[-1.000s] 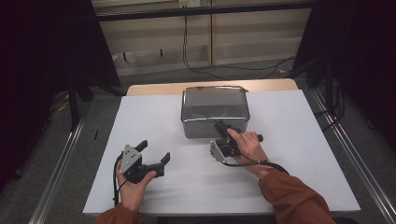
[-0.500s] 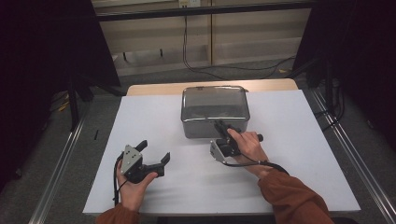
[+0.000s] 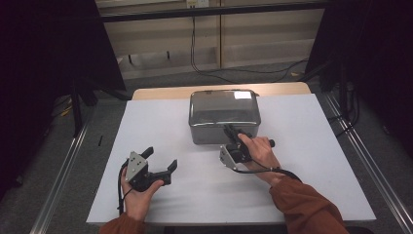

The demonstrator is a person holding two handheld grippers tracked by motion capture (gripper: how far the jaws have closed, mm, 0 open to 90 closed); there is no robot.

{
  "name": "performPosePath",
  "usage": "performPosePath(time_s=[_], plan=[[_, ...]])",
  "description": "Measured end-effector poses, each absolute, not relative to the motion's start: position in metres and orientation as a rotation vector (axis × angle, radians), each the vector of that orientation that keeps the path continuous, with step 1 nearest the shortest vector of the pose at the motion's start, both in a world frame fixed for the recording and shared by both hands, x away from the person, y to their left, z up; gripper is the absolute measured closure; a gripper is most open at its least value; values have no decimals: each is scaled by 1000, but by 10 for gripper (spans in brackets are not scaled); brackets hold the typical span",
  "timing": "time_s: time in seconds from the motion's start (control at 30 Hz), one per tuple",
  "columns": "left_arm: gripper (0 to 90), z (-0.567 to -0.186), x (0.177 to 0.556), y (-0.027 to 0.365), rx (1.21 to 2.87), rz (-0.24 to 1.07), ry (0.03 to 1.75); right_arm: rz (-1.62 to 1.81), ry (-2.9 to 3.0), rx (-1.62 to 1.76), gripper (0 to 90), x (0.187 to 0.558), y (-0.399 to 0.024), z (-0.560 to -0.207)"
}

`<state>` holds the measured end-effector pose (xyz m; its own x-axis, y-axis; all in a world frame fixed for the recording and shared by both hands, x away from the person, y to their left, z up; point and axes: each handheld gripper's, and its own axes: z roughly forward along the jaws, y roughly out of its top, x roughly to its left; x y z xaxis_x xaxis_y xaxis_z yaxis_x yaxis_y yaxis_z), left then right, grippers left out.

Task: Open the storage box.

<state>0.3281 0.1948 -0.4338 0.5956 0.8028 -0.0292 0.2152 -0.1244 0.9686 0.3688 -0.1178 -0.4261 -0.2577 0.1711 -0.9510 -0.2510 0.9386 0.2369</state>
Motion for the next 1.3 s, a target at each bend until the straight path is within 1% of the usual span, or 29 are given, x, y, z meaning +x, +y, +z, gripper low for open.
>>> performPosePath(time_s=[0.43,0.5,0.6,0.7,1.03,1.17,1.3], plan=[[32,-434,329,196,1643,618,875,411,1779,-48,786,369,-119,-423],[63,-434,330,196,1637,611,872,416,1771,-49,789,369,-119,-421],[79,-433,331,196,1633,600,887,418,1766,-48,791,369,-119,-419],[70,-432,332,196,1614,583,906,424,1762,-46,792,370,-119,-418],[55,-426,335,193,1633,596,906,426,1756,-46,795,370,-119,-415],[55,-420,337,192,1618,585,878,428,1749,-42,798,370,-118,-414],[52,-419,345,188,1639,596,847,434,1744,-40,799,371,-119,-412]])
